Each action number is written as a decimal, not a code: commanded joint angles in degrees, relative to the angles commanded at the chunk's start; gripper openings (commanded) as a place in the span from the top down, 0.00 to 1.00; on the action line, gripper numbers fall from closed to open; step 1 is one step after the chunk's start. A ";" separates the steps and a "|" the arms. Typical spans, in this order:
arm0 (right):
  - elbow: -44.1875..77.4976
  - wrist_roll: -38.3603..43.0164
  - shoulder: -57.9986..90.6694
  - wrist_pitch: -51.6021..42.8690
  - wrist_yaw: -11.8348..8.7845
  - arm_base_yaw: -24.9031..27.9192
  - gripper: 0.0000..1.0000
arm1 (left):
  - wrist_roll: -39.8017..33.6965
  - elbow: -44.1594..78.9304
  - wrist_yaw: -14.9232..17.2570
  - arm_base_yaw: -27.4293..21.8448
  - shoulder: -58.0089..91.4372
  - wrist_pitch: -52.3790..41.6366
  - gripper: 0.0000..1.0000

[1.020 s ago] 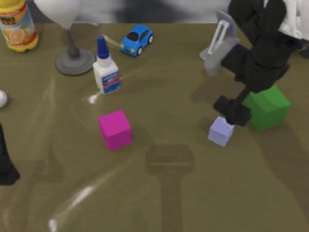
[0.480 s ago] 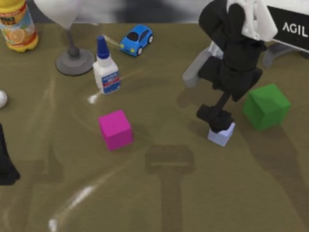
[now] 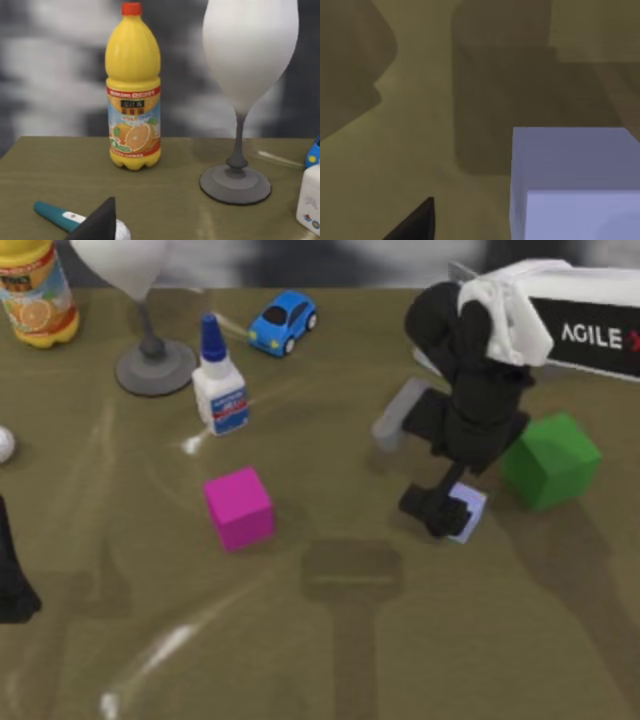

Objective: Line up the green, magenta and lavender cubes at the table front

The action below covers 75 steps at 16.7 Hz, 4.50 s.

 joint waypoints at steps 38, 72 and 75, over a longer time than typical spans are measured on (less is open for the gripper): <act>3.49 0.62 -3.24 -6.04 -0.78 0.56 1.00 | 0.00 0.00 0.00 0.00 0.00 0.00 0.00; -36.72 -14.89 -22.75 14.63 -1.40 18.34 1.00 | 0.00 0.00 0.00 0.00 0.00 0.00 0.00; -36.72 -14.89 -22.75 14.63 -1.40 18.34 1.00 | 0.00 0.00 0.00 0.00 0.00 0.00 0.00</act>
